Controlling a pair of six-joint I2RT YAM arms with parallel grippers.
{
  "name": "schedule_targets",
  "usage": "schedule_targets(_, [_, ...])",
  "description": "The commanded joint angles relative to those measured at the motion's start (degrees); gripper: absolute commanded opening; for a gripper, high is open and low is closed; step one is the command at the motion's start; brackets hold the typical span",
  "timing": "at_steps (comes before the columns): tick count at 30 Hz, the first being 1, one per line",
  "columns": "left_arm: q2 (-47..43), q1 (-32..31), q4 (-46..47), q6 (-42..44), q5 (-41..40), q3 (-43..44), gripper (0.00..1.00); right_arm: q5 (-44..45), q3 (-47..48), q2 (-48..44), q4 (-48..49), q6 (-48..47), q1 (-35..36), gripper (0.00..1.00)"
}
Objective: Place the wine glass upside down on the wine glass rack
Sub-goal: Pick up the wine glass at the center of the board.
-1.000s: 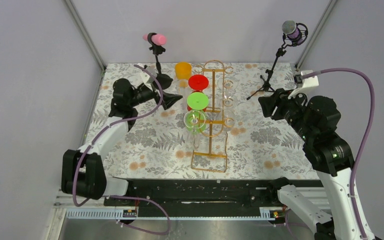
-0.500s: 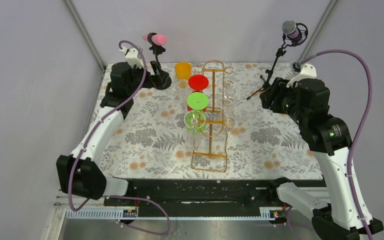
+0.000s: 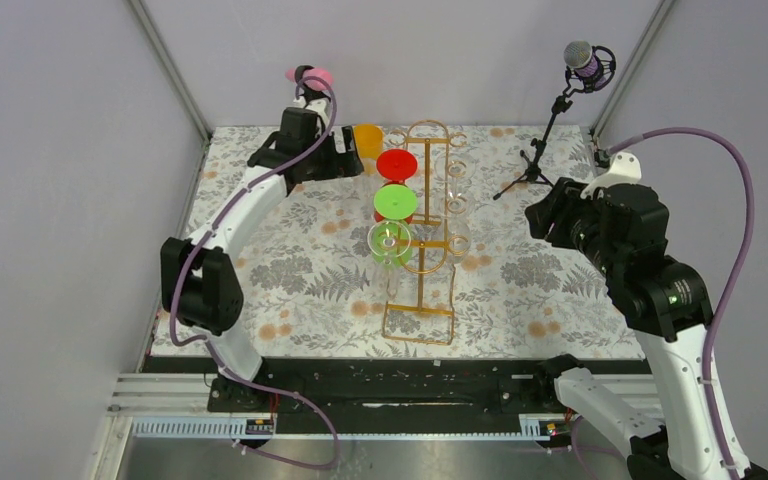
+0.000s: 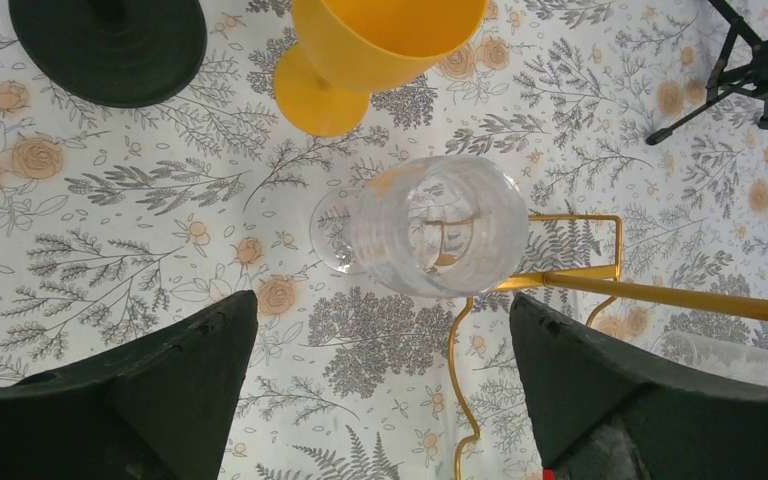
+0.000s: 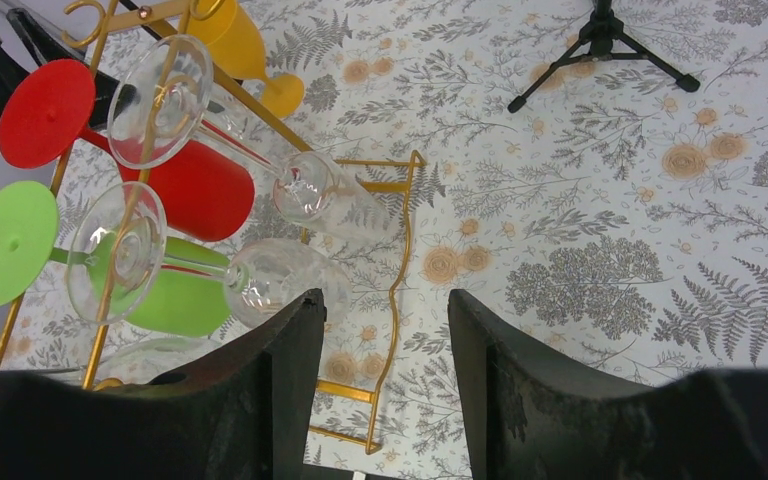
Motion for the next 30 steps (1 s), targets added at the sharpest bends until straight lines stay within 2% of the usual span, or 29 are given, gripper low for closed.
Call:
schedule_targets(1, [2.10,-1.11,-3.51,-0.98,-4.28,6.60,0.95,-0.06,-1.20,-0.63,0.90,0.43,-0.22,0.57])
schedule_targets(3, [3.98,-1.63,-4.62,-1.02,-5.61,8.31,0.88,-0.08,-1.40,-0.85,0.91,0.05,-0.28,0.57])
schedule_targets(12, [8.26,-3.16,-8.73,0.14,-13.09,12.85,0.72,-0.70,-2.08,-1.49,1.12,-0.50,-0.24,0.57])
schedule_targets(14, [9.01,-3.73,-9.01,0.40,-14.40,13.45,0.74,-0.86,-2.56,-1.75,1.39,-0.44,-0.24,0.57])
schedule_targets(21, [11.52,-5.29,-9.77,1.14,-16.35,16.51,0.64,-1.26,-3.59,-2.03,1.78,-0.67,-0.27,0.57])
schedule_targets(25, [13.68,-6.46,-11.57,1.98,-17.83,19.62,0.61,-1.23,-3.93,-2.36,1.79,-0.79,-0.24,0.57])
schedule_targets(30, [15.68,-7.60,-12.83,2.80,-19.28,21.53,0.50,-1.39,-4.85,-2.90,2.00,-0.78,-0.21,0.57])
